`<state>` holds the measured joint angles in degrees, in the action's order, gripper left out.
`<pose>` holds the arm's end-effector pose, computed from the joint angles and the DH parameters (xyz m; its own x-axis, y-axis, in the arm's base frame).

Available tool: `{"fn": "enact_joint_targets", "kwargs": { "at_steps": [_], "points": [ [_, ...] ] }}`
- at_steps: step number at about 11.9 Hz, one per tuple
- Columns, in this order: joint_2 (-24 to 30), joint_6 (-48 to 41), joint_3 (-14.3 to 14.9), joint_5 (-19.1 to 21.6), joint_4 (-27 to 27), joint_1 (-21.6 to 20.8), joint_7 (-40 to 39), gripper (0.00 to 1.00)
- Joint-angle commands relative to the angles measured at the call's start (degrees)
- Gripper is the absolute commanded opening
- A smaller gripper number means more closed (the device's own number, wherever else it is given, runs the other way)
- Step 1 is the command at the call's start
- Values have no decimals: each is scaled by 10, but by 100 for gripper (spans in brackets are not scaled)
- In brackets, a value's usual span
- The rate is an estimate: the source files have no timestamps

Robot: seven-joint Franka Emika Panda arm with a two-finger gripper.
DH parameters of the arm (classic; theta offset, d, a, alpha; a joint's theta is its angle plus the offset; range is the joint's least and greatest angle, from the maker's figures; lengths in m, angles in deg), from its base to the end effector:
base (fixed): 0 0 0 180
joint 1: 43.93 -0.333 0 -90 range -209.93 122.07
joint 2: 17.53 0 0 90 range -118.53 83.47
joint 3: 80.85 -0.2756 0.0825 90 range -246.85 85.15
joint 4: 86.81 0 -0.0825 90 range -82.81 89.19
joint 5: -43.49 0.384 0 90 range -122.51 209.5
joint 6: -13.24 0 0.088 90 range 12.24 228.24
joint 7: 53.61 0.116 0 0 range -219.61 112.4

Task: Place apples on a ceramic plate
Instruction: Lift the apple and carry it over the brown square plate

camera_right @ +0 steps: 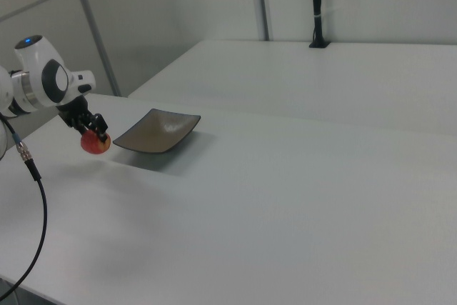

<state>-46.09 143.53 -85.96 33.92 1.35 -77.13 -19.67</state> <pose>0.5553 0.4217 0.3459 0.9571 0.1423 0.2524 0.1577 -0.9866 -0.0415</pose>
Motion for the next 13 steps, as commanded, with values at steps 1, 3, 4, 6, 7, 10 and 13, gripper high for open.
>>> {"fn": "enact_joint_targets", "kwargs": {
  "at_steps": [1,3,4,6,7,10,13],
  "points": [
    [25,9,-2,-11,-4,8,20,64],
    [20,27,1,-15,-22,33,19,64],
    [18,44,5,-22,-22,40,19,64],
    [15,77,6,-39,-19,66,19,64],
    [3,88,7,-43,-20,73,19,64],
    [-14,93,12,-58,-19,75,19,88],
    [-15,92,11,-76,-18,73,21,89]
  ]
}}
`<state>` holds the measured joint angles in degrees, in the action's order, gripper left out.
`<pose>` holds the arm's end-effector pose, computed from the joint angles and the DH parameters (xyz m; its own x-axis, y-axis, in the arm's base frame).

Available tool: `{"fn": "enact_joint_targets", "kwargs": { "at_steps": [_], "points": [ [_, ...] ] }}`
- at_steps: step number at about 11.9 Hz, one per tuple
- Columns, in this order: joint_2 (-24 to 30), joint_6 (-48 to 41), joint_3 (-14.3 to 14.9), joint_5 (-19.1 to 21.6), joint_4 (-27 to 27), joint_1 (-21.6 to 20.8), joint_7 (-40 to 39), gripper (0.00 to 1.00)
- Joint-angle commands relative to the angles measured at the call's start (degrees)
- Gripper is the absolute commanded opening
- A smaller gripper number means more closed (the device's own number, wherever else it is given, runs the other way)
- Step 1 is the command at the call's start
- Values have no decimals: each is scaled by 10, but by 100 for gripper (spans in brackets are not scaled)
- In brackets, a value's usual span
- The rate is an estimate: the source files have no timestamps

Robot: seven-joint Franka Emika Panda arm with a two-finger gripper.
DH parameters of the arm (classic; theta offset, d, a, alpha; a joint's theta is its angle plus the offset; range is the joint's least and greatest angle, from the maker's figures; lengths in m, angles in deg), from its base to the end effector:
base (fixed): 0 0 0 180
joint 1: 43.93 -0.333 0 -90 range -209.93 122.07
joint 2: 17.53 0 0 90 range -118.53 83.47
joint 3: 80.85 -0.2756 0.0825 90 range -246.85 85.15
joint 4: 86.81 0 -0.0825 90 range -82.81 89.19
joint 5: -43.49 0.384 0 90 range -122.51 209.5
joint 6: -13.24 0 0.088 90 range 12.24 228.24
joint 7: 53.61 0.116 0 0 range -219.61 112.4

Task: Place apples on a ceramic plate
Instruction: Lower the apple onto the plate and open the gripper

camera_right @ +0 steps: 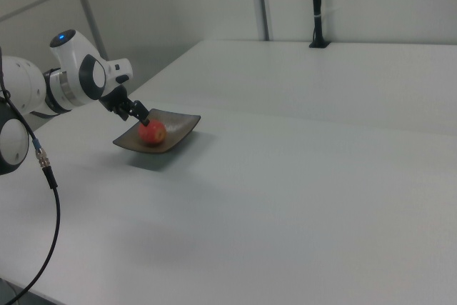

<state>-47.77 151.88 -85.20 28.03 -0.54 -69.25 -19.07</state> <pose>0.6275 0.3446 0.3588 0.9099 0.0510 0.4117 0.0733 -0.9966 -0.0385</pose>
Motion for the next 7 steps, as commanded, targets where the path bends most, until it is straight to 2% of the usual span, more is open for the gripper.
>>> {"fn": "enact_joint_targets", "kwargs": {
  "at_steps": [1,4,7],
  "points": [
    [-2,8,3,-17,1,-7,15,89],
    [24,-24,2,-17,5,-2,10,91],
    [68,-165,-2,-2,8,8,-56,100]
  ]
}}
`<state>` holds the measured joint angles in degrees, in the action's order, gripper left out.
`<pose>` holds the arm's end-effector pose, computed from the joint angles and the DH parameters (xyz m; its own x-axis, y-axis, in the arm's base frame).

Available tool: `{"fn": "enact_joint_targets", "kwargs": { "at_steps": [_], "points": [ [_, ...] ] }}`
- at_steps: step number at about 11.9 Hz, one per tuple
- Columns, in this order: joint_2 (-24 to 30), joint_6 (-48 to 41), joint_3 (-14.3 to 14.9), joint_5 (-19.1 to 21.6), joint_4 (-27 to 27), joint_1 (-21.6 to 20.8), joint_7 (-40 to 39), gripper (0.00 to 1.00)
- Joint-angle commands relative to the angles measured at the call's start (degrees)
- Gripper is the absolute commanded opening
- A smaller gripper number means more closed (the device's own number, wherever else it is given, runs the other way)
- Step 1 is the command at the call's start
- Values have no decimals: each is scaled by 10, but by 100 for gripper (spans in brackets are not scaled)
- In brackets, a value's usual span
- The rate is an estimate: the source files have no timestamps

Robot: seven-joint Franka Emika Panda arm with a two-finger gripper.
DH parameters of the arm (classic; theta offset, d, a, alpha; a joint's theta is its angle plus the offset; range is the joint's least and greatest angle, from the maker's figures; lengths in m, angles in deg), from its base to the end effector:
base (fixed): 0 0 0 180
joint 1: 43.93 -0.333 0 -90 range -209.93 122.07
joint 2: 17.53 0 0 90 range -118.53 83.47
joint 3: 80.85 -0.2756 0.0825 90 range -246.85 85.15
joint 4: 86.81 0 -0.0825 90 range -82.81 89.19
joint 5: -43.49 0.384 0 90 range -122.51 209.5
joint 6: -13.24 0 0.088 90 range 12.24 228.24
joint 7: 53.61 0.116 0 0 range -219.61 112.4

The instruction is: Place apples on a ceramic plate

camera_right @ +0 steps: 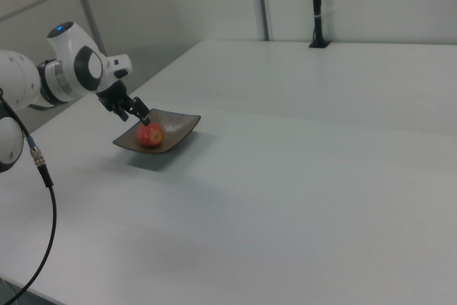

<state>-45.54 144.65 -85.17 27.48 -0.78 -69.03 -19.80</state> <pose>0.6222 0.3330 0.3736 0.9324 0.0625 0.3560 0.0578 -0.9980 0.0238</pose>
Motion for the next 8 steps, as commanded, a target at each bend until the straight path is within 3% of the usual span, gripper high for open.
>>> {"fn": "enact_joint_targets", "kwargs": {
  "at_steps": [1,5,8],
  "points": [
    [60,-139,-3,14,12,8,-78,100],
    [133,-303,-2,82,15,55,-242,100],
    [212,-329,13,125,55,106,-291,100]
  ]
}}
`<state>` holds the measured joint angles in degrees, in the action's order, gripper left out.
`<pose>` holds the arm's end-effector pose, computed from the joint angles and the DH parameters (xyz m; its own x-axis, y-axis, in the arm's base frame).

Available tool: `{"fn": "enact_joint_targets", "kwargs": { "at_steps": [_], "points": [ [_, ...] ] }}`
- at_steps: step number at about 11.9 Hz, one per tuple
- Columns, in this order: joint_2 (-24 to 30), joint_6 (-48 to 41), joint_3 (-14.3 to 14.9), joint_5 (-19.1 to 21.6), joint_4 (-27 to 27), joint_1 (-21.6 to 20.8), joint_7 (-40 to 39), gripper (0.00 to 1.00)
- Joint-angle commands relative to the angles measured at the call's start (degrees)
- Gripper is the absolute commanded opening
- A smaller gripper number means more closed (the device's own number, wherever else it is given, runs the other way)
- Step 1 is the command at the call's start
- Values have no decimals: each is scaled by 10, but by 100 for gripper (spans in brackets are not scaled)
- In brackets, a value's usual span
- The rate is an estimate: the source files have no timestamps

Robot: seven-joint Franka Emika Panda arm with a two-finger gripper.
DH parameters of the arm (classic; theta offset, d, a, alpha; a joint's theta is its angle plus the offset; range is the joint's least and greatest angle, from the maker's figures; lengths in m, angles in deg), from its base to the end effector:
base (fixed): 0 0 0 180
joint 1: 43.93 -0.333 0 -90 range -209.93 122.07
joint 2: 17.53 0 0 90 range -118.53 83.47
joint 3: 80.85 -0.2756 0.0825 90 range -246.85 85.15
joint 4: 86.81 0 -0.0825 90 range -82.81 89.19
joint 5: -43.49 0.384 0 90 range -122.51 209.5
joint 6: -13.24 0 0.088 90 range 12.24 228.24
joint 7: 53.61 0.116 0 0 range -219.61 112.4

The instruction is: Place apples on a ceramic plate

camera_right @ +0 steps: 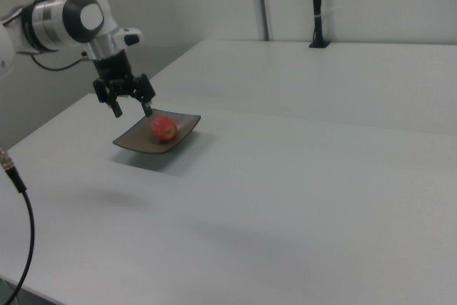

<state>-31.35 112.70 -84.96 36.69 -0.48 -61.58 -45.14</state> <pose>0.5863 0.2172 0.4782 0.9688 0.2477 0.0025 0.2462 -0.9640 0.1003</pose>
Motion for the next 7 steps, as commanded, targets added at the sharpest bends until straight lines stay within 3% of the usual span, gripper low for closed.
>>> {"fn": "enact_joint_targets", "kwargs": {
  "at_steps": [1,3,5,7],
  "points": [
    [89,-8,18,40,58,42,-35,100],
    [125,-4,35,56,94,65,-33,100],
    [127,5,35,81,96,110,-34,100],
    [129,28,35,88,101,128,-35,100]
  ]
}}
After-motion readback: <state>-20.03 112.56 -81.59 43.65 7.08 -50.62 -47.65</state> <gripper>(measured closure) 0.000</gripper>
